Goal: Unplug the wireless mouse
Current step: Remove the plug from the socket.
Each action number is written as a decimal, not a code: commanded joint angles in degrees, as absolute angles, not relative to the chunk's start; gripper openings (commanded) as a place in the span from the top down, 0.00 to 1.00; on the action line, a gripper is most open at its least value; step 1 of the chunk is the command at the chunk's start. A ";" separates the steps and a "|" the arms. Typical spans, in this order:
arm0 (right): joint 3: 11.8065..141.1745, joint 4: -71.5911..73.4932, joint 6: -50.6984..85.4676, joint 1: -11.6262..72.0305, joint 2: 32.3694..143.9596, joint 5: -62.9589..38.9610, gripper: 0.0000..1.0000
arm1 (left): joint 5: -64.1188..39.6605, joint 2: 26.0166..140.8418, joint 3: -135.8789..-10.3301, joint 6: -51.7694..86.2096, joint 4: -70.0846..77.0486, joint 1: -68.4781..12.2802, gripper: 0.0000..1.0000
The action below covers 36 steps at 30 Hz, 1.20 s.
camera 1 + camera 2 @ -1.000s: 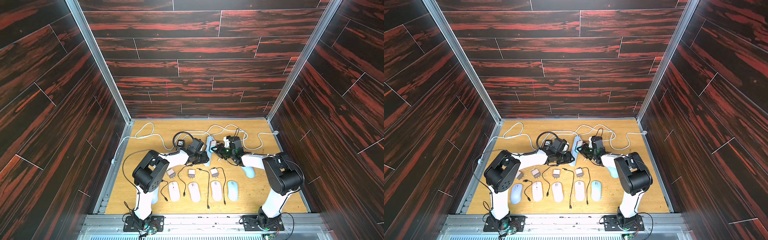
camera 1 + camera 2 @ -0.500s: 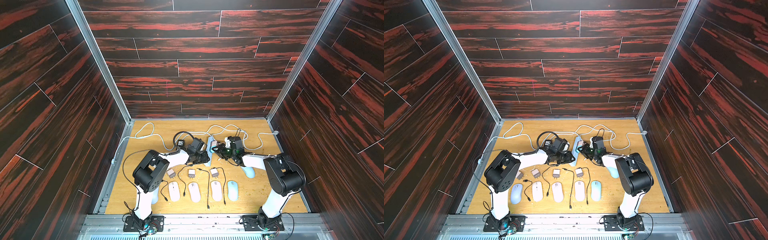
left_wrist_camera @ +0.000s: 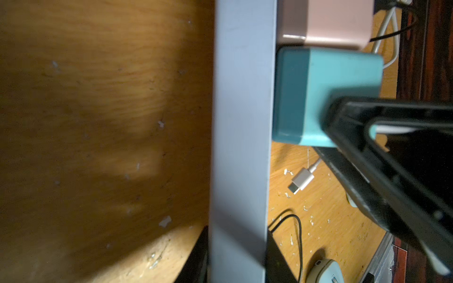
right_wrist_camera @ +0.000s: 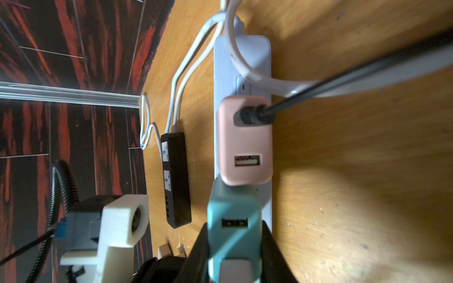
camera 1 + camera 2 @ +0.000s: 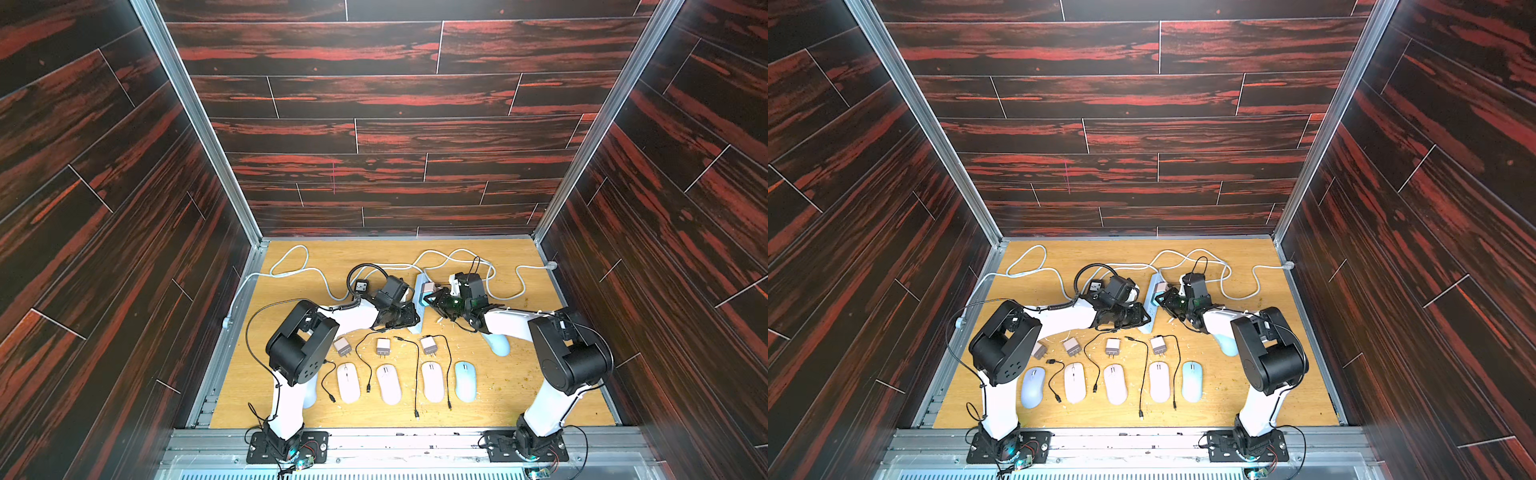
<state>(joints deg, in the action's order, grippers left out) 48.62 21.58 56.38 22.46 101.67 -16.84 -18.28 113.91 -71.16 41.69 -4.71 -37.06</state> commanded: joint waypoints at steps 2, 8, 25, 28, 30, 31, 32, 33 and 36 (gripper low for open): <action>46.69 34.87 59.24 22.16 100.03 -28.90 1.00 | -6.06 116.07 -70.56 46.05 -9.49 -33.22 1.00; 47.86 22.36 59.67 22.22 99.91 -20.58 1.00 | -5.89 116.03 -70.57 46.32 -9.47 -33.21 1.00; 45.57 33.21 60.65 21.87 101.08 -27.71 1.00 | -5.93 116.48 -70.67 46.40 -9.57 -33.22 1.00; 49.13 17.82 56.41 22.45 99.67 -18.71 1.00 | -5.89 116.19 -70.66 46.32 -9.75 -33.22 1.00; 51.06 11.25 53.96 22.78 98.48 -14.41 1.00 | -5.80 116.03 -70.71 46.16 -9.91 -33.18 1.00; 51.76 9.40 53.19 22.86 98.13 -13.35 1.00 | -5.77 116.14 -70.67 46.09 -9.99 -33.20 1.00; 52.46 7.46 52.40 22.92 97.73 -12.31 1.00 | -5.78 116.17 -70.77 46.06 -10.02 -33.22 1.00; 53.00 6.05 51.76 22.98 97.55 -11.67 1.00 | -5.82 116.26 -70.86 46.08 -10.09 -33.20 1.00; 52.37 8.12 50.79 22.94 96.97 -13.48 1.00 | -6.06 116.60 -71.19 46.14 -10.10 -33.20 1.00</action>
<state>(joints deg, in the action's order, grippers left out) 52.36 12.49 53.43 23.38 100.86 -13.23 -18.09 114.04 -71.22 41.63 -4.82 -37.26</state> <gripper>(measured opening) 0.283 0.319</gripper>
